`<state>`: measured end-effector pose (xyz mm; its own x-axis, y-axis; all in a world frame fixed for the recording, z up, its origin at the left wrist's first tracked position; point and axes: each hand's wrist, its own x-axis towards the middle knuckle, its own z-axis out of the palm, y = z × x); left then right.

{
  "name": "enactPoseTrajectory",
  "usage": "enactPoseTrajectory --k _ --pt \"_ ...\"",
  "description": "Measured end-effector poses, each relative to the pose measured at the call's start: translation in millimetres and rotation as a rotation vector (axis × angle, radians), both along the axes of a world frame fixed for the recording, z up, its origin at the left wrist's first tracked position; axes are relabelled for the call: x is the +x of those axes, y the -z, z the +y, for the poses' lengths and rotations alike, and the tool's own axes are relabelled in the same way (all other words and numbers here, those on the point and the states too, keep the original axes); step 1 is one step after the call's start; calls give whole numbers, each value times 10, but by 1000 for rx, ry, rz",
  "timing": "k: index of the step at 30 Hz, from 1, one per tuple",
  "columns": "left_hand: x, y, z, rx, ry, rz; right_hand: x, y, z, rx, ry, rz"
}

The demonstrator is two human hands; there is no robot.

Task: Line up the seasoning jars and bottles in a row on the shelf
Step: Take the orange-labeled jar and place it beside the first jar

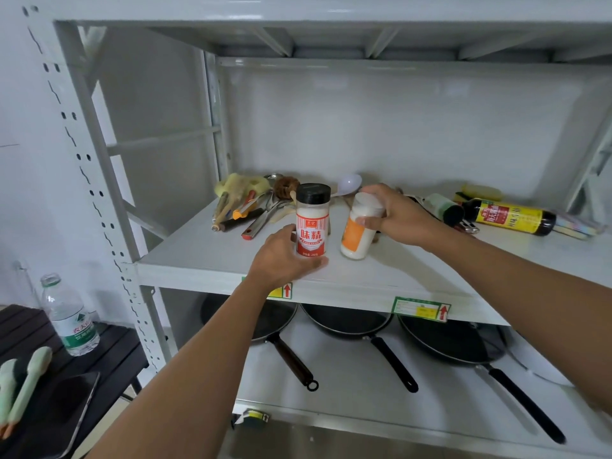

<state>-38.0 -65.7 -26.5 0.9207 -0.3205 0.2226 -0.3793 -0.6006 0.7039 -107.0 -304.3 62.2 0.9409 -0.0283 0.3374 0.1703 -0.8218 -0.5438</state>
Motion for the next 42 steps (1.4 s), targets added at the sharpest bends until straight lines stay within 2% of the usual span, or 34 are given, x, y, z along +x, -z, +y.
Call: enactPoseTrajectory --k 9,18,26,33,42 --pt "23 -6 -8 16 10 20 59 80 -38 49 -91 71" --pt "38 -50 -7 7 -11 53 -23 558 232 299 73 -26" --pt "27 -5 17 15 14 -1 -98 752 36 235 88 58" --pt "43 -12 26 31 34 14 -87 817 -18 426 153 -45" --pt "36 -6 -9 42 21 22 -64 854 68 387 227 -6"
